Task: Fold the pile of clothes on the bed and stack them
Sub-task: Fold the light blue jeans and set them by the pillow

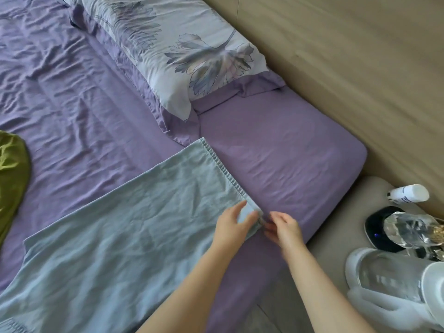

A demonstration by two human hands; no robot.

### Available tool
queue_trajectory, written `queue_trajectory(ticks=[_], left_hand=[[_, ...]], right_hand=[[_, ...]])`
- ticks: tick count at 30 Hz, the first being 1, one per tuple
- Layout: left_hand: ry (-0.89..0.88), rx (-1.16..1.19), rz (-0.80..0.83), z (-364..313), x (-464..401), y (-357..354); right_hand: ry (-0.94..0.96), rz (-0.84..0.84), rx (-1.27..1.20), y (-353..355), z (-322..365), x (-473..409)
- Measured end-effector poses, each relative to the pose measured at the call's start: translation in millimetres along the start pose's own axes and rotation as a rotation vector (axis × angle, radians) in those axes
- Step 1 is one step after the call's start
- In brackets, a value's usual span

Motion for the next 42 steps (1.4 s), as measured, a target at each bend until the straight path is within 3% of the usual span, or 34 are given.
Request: queue_trajectory(ticks=[3, 10, 14, 17, 20, 23, 28, 30, 38, 42], left_hand=[[0.056, -0.296, 0.011, 26, 1, 1], [0.091, -0.847, -0.007, 87, 38, 48], [0.377, -0.822, -0.033, 128, 70, 81], [0.49, -0.766, -0.084, 147, 91, 104], [0.534, -0.714, -0.103, 154, 103, 120], [0.586, -0.666, -0.135, 165, 119, 138], [0.708, -0.587, -0.226, 201, 170, 185], [0.737, -0.538, -0.262, 217, 193, 202], [0.485, -0.753, -0.334, 248, 256, 262], [0.519, -0.763, -0.484, 270, 285, 307]], right_hand=[[-0.017, 0.02, -0.065, 5, 1, 1], [0.229, 0.052, 0.391, -18, -1, 3], [0.395, -0.196, 0.856, -24, 8, 11], [0.718, -0.409, 1.26, -46, 10, 37], [0.92, -0.213, 1.415, -94, -4, 60], [0.845, 0.042, 1.596, -135, -38, 66], [0.65, -0.1, 1.772, -161, -65, 79], [0.651, -0.081, 1.814, -183, -76, 92], [0.948, 0.381, 1.901, -322, -176, 179], [1.067, 0.501, 1.995, -372, -227, 209]])
Point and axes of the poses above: each hand's wrist, its own x-axis away from the middle knuckle, its own y-axis out of the back of the hand, z = x × y, the point moved 4 cm from there along -x, towards the middle knuckle, and after that the axes turned 9 degrees about -y, right-handed, at the moved point
